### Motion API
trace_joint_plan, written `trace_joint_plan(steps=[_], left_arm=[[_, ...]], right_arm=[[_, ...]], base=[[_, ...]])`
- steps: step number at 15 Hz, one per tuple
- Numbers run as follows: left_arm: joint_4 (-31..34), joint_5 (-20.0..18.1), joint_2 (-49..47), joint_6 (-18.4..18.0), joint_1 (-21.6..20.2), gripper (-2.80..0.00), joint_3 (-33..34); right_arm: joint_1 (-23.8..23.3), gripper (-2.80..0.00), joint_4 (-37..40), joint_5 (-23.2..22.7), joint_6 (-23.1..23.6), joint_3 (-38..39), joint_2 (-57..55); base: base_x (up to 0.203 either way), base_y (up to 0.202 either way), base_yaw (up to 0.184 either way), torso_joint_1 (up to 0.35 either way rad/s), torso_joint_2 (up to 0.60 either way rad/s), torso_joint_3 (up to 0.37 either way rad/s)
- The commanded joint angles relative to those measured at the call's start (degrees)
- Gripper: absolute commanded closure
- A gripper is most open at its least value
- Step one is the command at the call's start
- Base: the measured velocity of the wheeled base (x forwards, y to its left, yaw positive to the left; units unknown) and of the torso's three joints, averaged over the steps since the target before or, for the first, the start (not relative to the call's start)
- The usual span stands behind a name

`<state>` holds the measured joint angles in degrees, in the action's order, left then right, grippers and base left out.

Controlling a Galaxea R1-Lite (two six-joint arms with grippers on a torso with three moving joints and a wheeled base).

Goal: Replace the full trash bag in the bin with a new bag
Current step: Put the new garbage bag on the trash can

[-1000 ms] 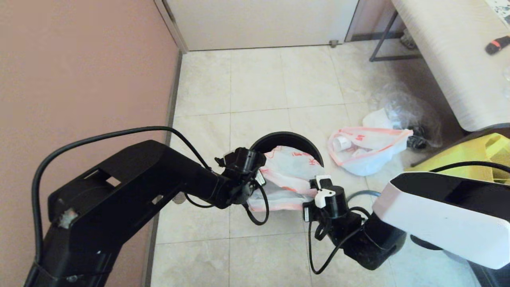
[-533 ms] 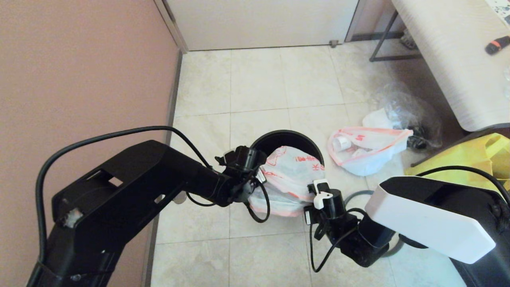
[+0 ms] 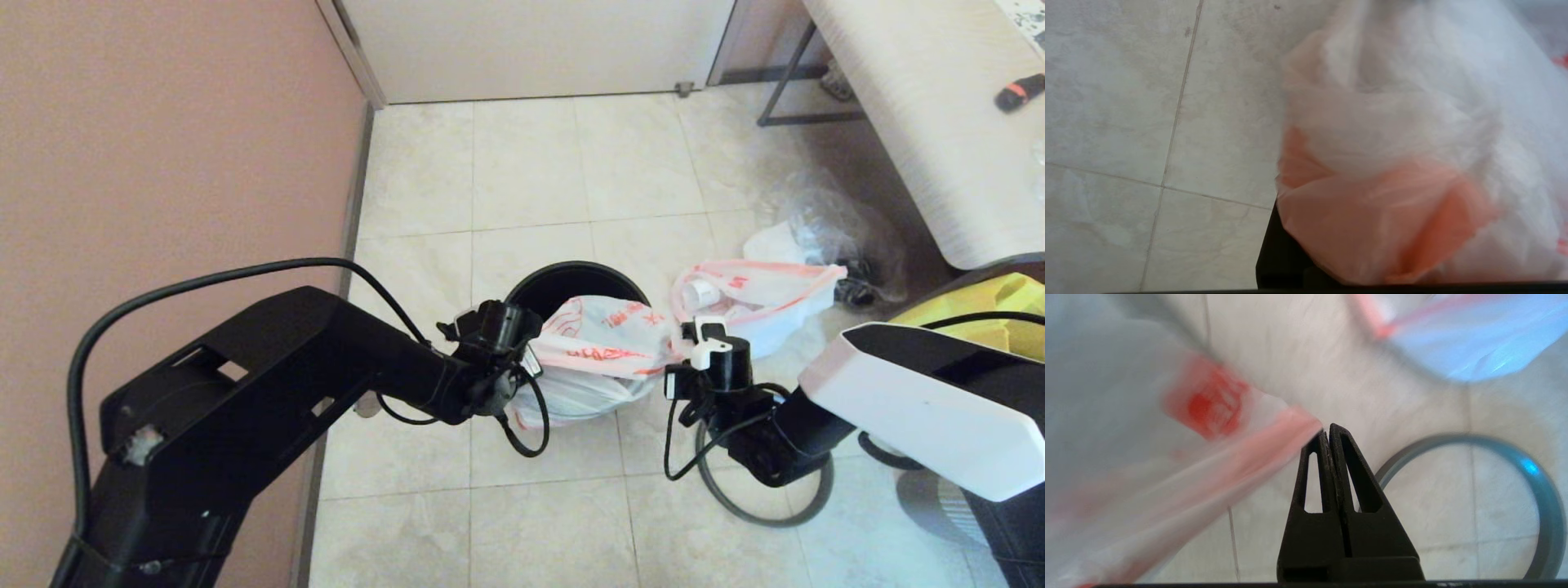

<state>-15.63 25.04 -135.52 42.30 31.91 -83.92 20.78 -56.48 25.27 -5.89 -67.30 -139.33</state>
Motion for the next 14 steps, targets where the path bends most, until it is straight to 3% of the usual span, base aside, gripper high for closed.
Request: trace_joint_plan(steps=[1, 7, 11, 14], left_arm=[[-0.1, 0.0, 0.4, 0.2, 0.3, 0.00, 0.9], [-0.3, -0.1, 0.7, 0.1, 1.0, 0.00, 1.0], [-0.4, 0.1, 0.7, 0.1, 1.0, 0.00, 0.7], [-0.4, 0.1, 0.7, 0.1, 1.0, 0.00, 0.4]], right_arm=[[-0.2, 0.00, -0.3, 0.1, -0.3, -0.1, 3.7], [0.0, 0.00, 0.0, 0.0, -2.4, 1.9, 7.8], [3.9, 0.00, 0.2, -1.5, -8.5, 17.0, 15.4], [8.9, 0.00, 0.4, -3.0, -10.9, 21.0, 17.0]], base=[[0.000, 0.000, 0.000, 0.000, 0.00, 0.000], [0.000, 0.000, 0.000, 0.000, 0.00, 0.000], [0.000, 0.000, 0.000, 0.000, 0.00, 0.000], [0.000, 0.000, 0.000, 0.000, 0.00, 0.000]])
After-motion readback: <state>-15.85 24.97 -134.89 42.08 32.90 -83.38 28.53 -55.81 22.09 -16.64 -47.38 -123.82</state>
